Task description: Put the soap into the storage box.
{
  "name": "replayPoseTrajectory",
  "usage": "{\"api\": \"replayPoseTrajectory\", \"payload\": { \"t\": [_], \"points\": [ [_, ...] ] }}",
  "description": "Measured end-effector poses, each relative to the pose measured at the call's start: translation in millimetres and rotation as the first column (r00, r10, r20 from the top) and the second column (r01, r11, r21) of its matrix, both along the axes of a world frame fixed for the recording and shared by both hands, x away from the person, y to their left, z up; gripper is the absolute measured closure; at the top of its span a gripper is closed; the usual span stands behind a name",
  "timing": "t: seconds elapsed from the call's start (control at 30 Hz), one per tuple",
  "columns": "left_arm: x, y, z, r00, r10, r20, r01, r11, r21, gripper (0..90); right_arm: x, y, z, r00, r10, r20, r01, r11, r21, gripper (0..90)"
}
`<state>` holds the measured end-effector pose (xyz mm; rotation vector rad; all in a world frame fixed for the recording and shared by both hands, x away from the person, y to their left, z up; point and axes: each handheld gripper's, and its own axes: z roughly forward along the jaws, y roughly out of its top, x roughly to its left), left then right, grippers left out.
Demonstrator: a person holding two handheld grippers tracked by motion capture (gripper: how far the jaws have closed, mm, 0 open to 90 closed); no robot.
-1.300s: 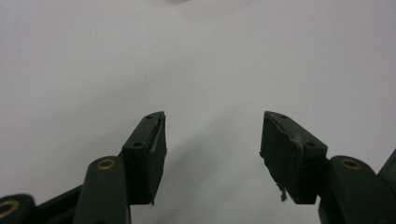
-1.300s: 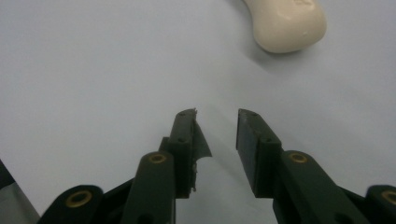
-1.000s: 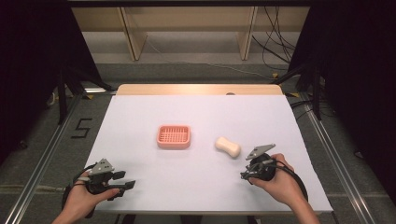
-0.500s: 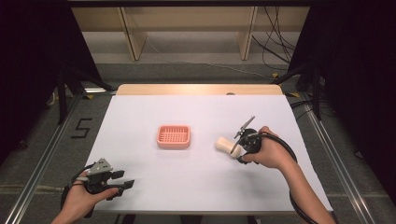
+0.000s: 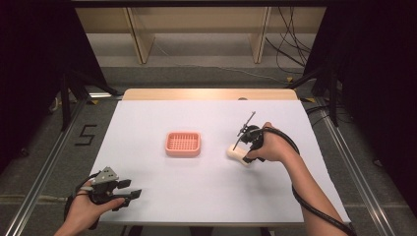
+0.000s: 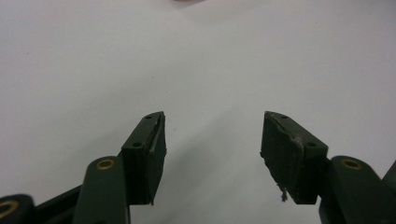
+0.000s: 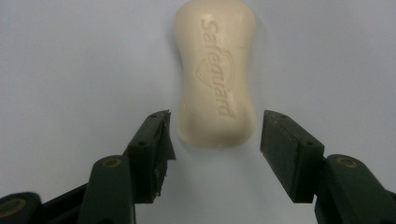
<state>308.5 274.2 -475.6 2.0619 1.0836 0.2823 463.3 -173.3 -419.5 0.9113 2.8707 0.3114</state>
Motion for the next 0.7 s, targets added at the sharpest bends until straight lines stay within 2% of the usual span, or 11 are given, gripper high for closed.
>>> {"api": "replayPoseTrajectory", "payload": {
  "t": [0.07, 0.13, 0.27, 0.3, 0.33, 0.37, 0.43, 0.5, 0.6, 0.63, 0.7],
  "points": [
    [0.2, 0.5, 0.0, 1.0, 0.001, 0.003, -0.001, 0.9999, 0.011, 39.9, 3.3, 2.9, -0.5, 1.0, 0.005, -0.005, -0.005, 1.0, -0.008, 43.1],
    [-0.3, -0.2, 0.1, 1.0, -0.001, 0.001, 0.001, 1.0, -0.004, 39.9, 6.1, 5.7, -2.5, 1.0, 0.006, -0.007, -0.006, 1.0, -0.002, 43.2],
    [0.4, 1.3, 0.6, 1.0, -0.005, 0.008, 0.005, 0.9998, 0.017, 39.8, 9.2, 10.6, -6.2, 0.9999, 0.005, -0.014, -0.005, 1.0, -0.004, 43.7],
    [0.5, 1.2, 0.4, 0.9999, -0.006, 0.009, 0.006, 0.9999, 0.016, 39.8, 10.9, 11.2, -6.9, 0.9997, 0.021, -0.011, -0.021, 1.0, -0.003, 43.8],
    [0.4, 1.3, 0.5, 0.9999, -0.013, 0.009, 0.012, 0.9998, 0.015, 39.8, 10.6, 12.1, -7.3, 0.9998, 0.013, -0.016, -0.013, 1.0, -0.006, 43.8],
    [0.0, -0.3, -0.2, 1.0, -0.001, 0.001, 0.001, 1.0, -0.007, 39.9, 11.4, 12.9, -7.0, 0.9997, 0.014, -0.018, -0.014, 1.0, -0.016, 43.8],
    [0.2, 0.5, 0.3, 1.0, -0.002, 0.005, 0.002, 0.9999, 0.011, 39.8, 12.2, 14.3, -8.1, 0.9997, 0.02, -0.017, -0.02, 1.0, -0.013, 43.8],
    [0.0, -0.2, 0.0, 1.0, 0.0, 0.001, 0.0, 1.0, 0.0, 39.8, 14.5, 15.5, -9.7, 0.9993, 0.032, -0.018, -0.032, 0.999, -0.014, 43.6],
    [0.4, 0.5, 0.0, 1.0, -0.001, 0.001, 0.001, 0.9999, 0.01, 39.8, 15.4, 17.6, -10.2, 0.9993, 0.022, -0.029, -0.023, 1.0, -0.02, 43.5],
    [0.4, 0.5, 0.0, 1.0, -0.001, 0.001, 0.001, 0.9999, 0.011, 39.8, 17.7, 17.8, -11.1, 0.9986, 0.041, -0.033, -0.042, 0.999, -0.027, 43.5],
    [0.2, 0.6, 0.1, 1.0, -0.001, 0.003, 0.001, 0.9999, 0.011, 39.8, 17.6, 19.2, -12.5, 0.9988, 0.02, -0.046, -0.021, 0.999, -0.025, 43.5]
  ]
}}
